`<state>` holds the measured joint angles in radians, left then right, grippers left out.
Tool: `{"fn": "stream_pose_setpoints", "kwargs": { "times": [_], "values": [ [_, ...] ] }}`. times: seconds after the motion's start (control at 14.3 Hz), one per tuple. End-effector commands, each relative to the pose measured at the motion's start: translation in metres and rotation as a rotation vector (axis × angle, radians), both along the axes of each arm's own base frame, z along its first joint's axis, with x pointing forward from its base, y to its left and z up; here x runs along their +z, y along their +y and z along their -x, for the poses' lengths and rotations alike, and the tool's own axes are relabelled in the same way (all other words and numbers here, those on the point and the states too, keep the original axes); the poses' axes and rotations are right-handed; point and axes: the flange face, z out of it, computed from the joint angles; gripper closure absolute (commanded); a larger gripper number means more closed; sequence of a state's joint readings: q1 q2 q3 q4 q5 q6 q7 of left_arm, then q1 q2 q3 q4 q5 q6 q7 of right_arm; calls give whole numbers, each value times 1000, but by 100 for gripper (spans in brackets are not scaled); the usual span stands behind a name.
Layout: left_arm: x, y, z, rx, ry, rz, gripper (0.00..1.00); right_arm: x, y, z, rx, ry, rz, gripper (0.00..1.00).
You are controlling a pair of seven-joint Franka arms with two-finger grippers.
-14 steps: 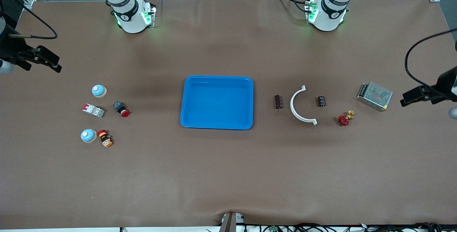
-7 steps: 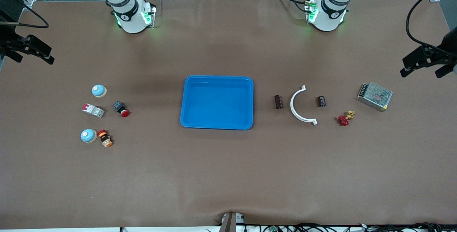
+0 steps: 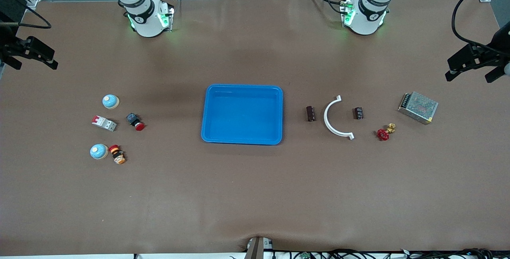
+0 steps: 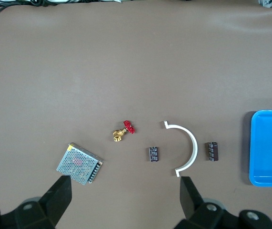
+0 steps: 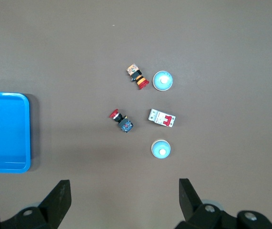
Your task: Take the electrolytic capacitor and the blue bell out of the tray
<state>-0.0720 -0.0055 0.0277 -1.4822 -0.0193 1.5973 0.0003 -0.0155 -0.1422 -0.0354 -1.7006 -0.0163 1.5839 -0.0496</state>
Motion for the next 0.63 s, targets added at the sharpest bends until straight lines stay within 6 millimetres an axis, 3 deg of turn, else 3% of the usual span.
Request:
{"fn": "stream_pose_setpoints", "kwargs": {
  "times": [0.0,0.56],
  "values": [
    [5,5,5,0,4,-6,0,5,-1,4,9,0,-13,0],
    [-1,-4,3,30,16,-10,0,3,3,3,14,2,-12,0]
  ]
}}
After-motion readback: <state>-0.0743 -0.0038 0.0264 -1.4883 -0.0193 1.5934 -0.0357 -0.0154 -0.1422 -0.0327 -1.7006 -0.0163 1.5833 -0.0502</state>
